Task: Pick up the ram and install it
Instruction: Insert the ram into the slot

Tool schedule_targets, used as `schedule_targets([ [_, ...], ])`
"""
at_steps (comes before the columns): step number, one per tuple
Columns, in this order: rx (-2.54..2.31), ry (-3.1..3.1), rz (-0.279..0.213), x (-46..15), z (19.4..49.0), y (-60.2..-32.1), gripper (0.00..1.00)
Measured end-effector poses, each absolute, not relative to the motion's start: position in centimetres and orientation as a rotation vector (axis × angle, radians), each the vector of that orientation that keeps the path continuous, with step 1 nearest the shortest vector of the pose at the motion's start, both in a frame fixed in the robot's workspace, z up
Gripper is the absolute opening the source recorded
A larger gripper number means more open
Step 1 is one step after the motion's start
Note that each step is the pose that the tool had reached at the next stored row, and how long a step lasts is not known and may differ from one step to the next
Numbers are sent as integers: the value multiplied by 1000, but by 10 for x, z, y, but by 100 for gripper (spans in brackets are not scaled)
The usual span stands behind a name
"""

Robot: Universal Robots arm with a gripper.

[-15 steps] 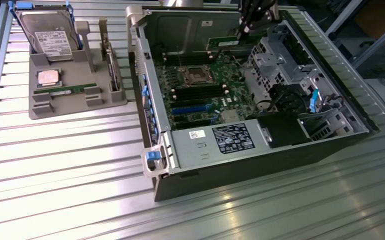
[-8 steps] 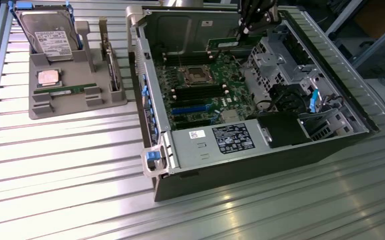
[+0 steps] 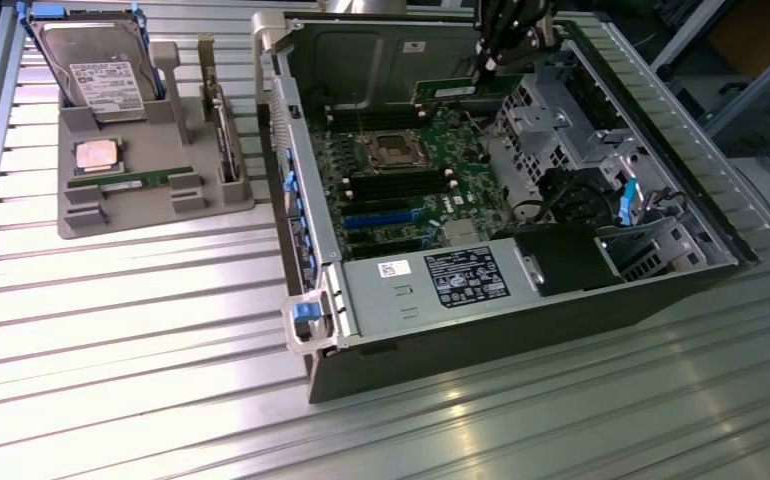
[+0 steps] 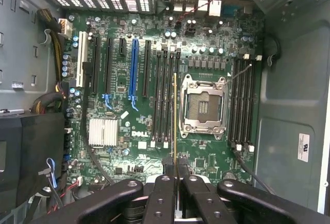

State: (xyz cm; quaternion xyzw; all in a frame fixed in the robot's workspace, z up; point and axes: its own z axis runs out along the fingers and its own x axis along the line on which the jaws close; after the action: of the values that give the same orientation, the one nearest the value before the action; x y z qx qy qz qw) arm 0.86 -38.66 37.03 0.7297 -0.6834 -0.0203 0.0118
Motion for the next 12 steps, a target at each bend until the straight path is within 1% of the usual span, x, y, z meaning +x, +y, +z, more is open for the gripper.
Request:
schedule_targets([
  [12, 2275, -2131, -63, 9, 365, -387, 12],
])
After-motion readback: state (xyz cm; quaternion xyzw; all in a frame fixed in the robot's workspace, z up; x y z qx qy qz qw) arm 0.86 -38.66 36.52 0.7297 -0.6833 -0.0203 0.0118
